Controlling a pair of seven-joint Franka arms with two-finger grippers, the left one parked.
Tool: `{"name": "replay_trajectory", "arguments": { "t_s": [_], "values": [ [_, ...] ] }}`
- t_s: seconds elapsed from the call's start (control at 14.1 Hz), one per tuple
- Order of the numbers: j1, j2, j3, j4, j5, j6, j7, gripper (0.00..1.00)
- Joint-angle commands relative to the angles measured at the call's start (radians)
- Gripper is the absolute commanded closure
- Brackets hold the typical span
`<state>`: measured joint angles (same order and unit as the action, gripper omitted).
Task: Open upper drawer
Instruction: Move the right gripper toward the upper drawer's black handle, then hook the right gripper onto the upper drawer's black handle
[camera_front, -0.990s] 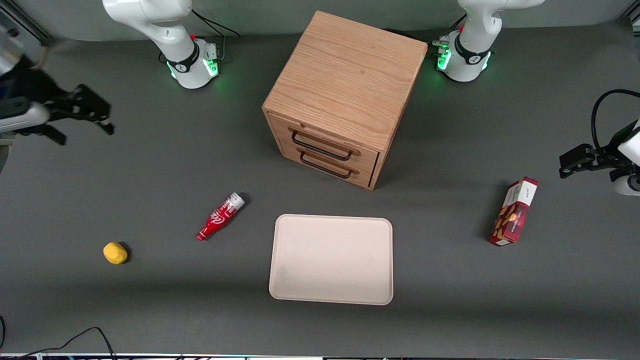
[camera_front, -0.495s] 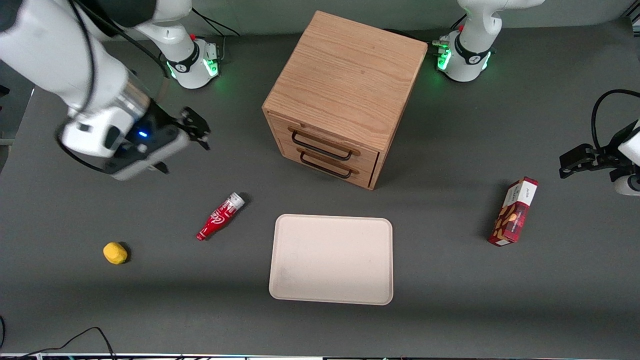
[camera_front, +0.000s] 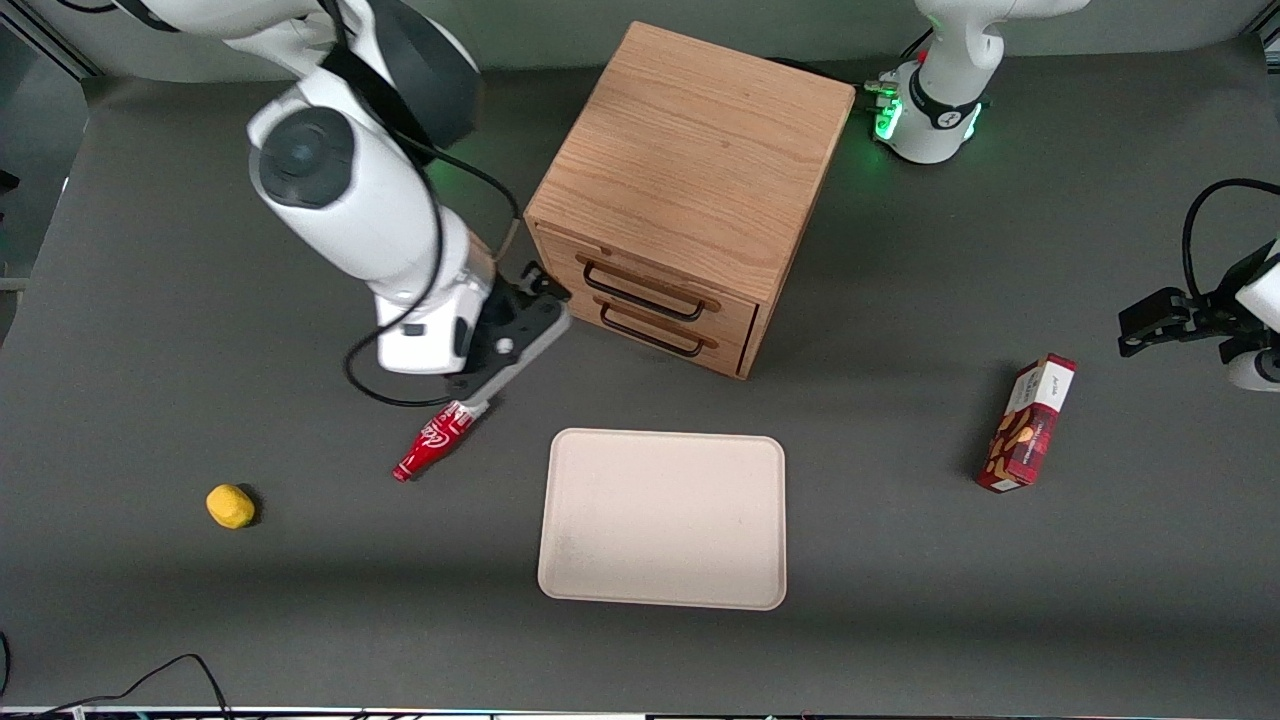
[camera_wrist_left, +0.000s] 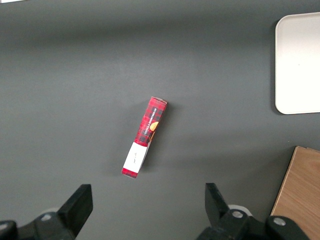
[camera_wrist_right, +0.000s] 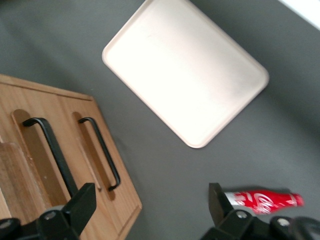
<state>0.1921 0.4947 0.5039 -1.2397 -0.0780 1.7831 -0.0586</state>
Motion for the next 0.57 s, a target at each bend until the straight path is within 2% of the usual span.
{"name": "replay_trajectory", "arguments": {
  "t_s": [0.0, 0.28, 0.49],
  "values": [
    [0.043, 0.074, 0.012, 0.046, -0.017, 0.006, -0.021, 0.00],
    [0.053, 0.123, 0.077, 0.039, -0.013, 0.007, -0.026, 0.00],
    [0.052, 0.128, 0.087, 0.010, -0.006, 0.007, -0.075, 0.00]
  ]
}}
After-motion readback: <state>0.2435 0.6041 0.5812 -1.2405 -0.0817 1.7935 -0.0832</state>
